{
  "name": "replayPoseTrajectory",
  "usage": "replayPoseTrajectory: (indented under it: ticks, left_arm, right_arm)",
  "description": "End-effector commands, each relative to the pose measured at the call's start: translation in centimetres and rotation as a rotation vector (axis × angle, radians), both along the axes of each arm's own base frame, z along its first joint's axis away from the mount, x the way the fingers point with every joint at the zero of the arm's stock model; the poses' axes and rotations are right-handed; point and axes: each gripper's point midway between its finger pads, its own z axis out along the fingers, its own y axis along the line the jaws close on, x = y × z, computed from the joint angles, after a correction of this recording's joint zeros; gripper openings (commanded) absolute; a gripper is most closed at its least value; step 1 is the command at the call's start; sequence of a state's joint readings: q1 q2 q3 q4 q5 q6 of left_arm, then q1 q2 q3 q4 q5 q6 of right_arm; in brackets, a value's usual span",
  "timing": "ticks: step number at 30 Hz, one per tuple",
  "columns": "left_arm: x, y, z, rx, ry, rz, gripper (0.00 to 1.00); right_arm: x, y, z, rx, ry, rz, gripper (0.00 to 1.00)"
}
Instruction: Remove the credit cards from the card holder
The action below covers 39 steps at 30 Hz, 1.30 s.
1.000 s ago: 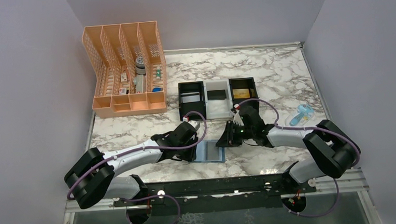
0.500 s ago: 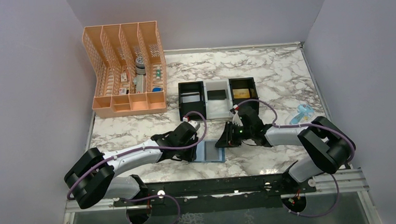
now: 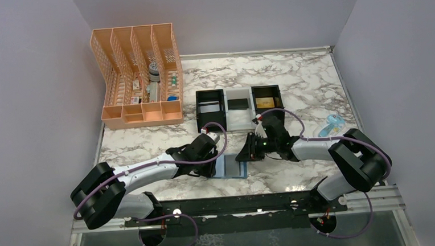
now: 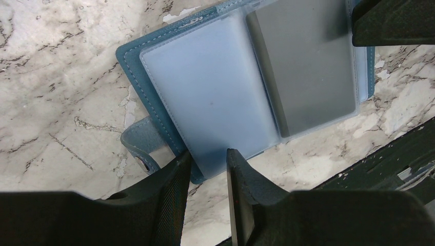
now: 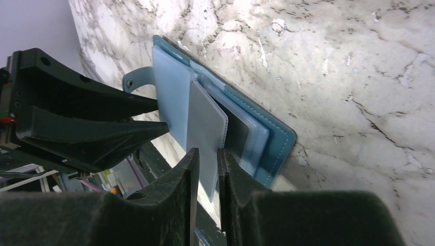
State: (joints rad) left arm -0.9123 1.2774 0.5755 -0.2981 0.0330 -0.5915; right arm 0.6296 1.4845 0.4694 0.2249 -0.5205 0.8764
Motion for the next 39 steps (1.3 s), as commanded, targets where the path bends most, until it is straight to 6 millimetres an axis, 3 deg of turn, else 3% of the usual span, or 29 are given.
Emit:
replayPoseTrajectory:
  ticks: [1,20,39]
  left_arm:
    - [-0.4,-0.2,-0.6,0.0,0.011,-0.008,0.35]
    - [-0.3,-1.0,0.0,-0.045,0.008,-0.01,0.34]
    - [-0.5,-2.7,0.7,-0.119,0.017,0.0,0.34]
  right_arm:
    - [0.2,1.3,2.3,0.084,-0.036,0.035,0.2]
    - [0.1,3.2,4.7,0.229,-0.036,0.081,0.2]
    - [0.0,3.7,4.5,0.25,-0.016,0.111,0.21]
